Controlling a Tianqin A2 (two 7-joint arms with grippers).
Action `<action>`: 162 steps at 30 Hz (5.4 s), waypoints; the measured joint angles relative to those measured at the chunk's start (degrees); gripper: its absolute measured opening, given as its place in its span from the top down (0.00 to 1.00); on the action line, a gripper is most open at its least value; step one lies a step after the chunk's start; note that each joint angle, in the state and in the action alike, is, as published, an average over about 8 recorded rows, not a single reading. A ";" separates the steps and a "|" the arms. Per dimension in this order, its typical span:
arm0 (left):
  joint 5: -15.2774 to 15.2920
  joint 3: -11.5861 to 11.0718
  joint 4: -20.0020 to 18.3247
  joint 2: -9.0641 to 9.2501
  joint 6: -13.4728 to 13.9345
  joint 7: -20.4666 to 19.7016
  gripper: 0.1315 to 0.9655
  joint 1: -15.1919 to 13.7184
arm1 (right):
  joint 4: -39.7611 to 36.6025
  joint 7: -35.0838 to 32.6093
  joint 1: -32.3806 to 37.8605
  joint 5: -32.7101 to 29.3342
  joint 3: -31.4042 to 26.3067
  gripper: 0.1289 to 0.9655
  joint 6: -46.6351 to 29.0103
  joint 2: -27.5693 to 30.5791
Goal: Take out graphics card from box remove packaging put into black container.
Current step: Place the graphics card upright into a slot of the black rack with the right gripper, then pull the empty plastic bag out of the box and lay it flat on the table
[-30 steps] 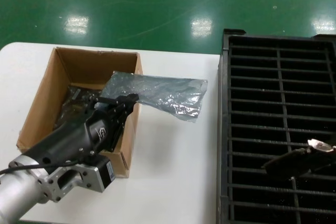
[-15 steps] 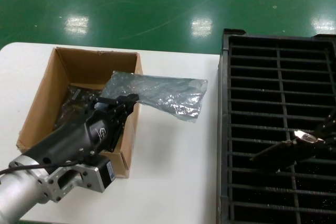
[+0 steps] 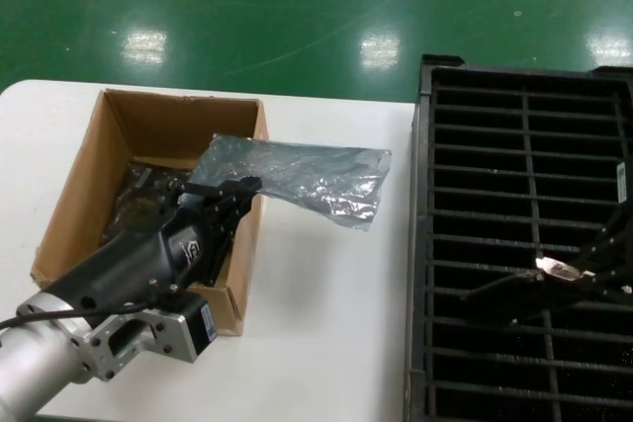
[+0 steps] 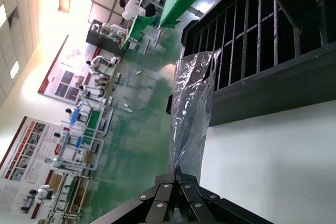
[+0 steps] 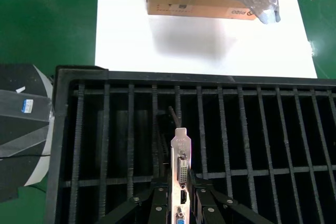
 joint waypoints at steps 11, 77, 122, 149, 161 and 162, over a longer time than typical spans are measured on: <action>0.00 0.00 0.00 0.00 0.00 0.00 0.99 0.00 | 4.50 3.62 1.53 1.69 -1.76 0.93 -0.04 3.58; 0.00 0.00 0.00 0.00 0.00 0.00 0.99 0.00 | 3.62 5.68 -3.16 -2.96 2.08 0.93 -0.01 0.00; 0.00 0.00 0.00 0.00 0.00 0.00 0.99 0.00 | 5.64 9.59 -3.19 -8.44 -1.76 0.93 -0.03 -1.76; 0.00 0.00 0.00 0.00 0.00 0.00 0.99 0.00 | 1.92 5.40 -2.74 -10.70 -0.39 0.83 0.75 -6.66; 0.00 0.00 0.00 0.00 0.00 0.00 0.99 0.00 | 2.33 0.84 -16.36 -10.08 10.42 0.55 17.12 -0.84; 0.00 0.00 0.00 0.00 0.00 0.00 0.99 0.00 | 2.18 0.30 -17.79 -9.85 11.63 0.52 19.11 -0.39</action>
